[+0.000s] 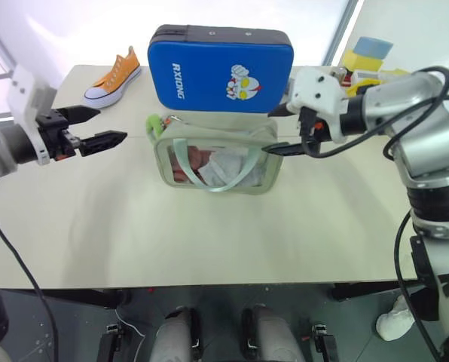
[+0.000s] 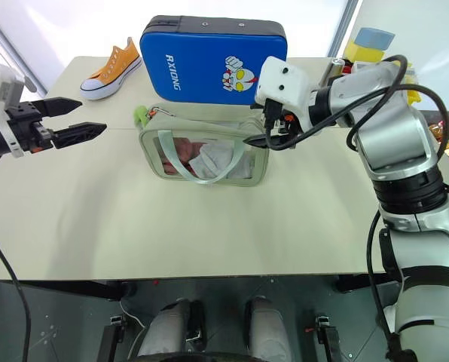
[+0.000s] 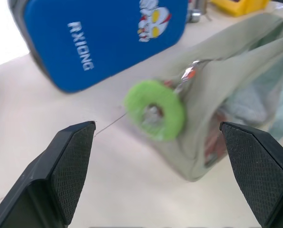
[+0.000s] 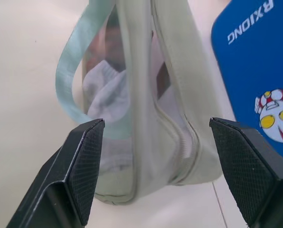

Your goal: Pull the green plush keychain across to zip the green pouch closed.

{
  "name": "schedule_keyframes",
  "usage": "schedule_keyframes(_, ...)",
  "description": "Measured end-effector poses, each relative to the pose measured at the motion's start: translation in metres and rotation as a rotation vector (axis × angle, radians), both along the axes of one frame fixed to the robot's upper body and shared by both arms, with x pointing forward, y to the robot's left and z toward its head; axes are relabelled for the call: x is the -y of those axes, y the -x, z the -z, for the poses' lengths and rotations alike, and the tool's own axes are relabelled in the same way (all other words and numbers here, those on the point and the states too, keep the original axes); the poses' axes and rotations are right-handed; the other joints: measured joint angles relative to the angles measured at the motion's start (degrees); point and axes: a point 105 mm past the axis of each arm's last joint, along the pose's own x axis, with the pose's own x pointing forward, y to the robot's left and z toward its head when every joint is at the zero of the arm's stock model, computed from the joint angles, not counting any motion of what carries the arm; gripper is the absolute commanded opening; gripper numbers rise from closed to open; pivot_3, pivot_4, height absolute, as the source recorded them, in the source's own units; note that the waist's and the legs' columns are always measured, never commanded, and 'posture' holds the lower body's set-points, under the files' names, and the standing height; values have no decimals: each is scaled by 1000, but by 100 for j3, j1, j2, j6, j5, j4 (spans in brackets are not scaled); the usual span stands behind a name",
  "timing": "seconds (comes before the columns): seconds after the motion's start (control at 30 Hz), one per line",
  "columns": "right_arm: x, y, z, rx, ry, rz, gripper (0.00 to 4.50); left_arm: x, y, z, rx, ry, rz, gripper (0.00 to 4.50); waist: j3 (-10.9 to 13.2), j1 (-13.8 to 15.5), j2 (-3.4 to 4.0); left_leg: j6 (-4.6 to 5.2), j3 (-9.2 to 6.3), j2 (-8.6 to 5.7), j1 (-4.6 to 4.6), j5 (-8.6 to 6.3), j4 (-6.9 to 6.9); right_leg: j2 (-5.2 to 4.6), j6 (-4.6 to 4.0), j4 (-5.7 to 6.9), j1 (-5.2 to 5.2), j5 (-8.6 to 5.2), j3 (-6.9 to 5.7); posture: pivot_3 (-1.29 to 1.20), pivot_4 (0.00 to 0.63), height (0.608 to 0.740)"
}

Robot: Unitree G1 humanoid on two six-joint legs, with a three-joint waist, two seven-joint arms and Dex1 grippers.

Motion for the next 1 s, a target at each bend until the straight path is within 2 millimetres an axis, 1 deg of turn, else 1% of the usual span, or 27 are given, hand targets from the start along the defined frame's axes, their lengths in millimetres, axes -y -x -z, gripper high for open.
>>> schedule_keyframes(0.03,0,-1,8,-15,-6,5,3652,-2,-4,3,0,9,-12,4500,0,3,-1,0,0,0,-1,0,0,0,0,-1,0,0,0,0,150,740)
schedule_keyframes(0.13,-3,-4,34,-58,-17,7,3652,0,-19,8,10,42,-26,4500,-1,78,-3,1,1,-3,-4,0,3,0,0,-1,0,0,-1,0,150,740)
schedule_keyframes(0.2,-6,-4,41,-67,-16,0,3652,3,-28,9,22,42,-33,4500,-1,124,-3,0,2,-3,-6,0,3,1,0,-1,-2,0,-1,0,150,740)
schedule_keyframes(0.23,-6,-4,41,-65,-16,-3,3142,4,-32,9,29,39,-36,4500,-1,138,-3,1,2,-3,-6,0,3,1,0,-1,-2,0,-2,0,150,740)
schedule_keyframes(0.27,-6,-4,41,-62,-16,-5,2796,5,-36,10,36,36,-39,4500,-1,147,-3,1,2,-3,-6,0,3,1,0,-1,-1,0,-2,0,150,740)
schedule_keyframes(0.3,-6,-4,41,-60,-15,-7,2318,5,-39,10,41,39,-41,4500,-1,148,-3,1,2,-3,-5,0,4,1,1,-1,-1,0,-2,0,150,740)
schedule_keyframes(0.43,-7,-2,42,-63,-13,-22,237,15,-54,20,27,58,-15,4500,-1,149,-4,1,2,-4,-5,0,5,2,1,-1,1,0,-3,0,150,740)
schedule_keyframes(0.47,-7,-1,42,-64,-12,-27,49,20,-58,23,18,64,0,4500,-1,149,-4,1,1,-4,-5,0,6,3,1,-1,1,0,-4,0,150,740)
schedule_keyframes(0.67,-9,2,44,-67,-6,-43,49,42,-71,39,-27,60,79,4500,-2,139,-4,1,2,-4,-4,0,6,3,1,-1,1,1,-4,0,150,740)
schedule_keyframes(0.77,-10,1,44,-64,-11,-39,49,47,-76,46,-38,58,94,4500,-2,138,-4,1,2,-3,-4,0,6,4,1,0,1,1,-4,0,150,740)
schedule_keyframes(0.8,-10,1,44,-63,-11,-37,0,49,-77,47,-42,61,101,3944,-1,138,-4,1,2,-3,-4,0,6,4,1,0,1,1,-4,0,150,740)
schedule_keyframes(0.83,-10,0,43,-62,-12,-36,0,50,-78,48,-44,66,106,3604,-2,136,-4,1,1,-3,-4,0,6,4,1,-1,1,1,-4,0,150,740)
schedule_keyframes(0.87,-10,0,43,-62,-13,-35,0,51,-78,47,-43,69,110,3134,-1,136,-4,1,1,-3,-4,0,6,4,1,-1,1,1,-4,0,150,740)
schedule_keyframes(1.0,-10,-2,42,-54,-15,-24,0,52,-78,40,-24,77,131,1056,-2,134,-4,1,1,-2,-4,0,6,3,1,0,1,1,-4,0,150,740)
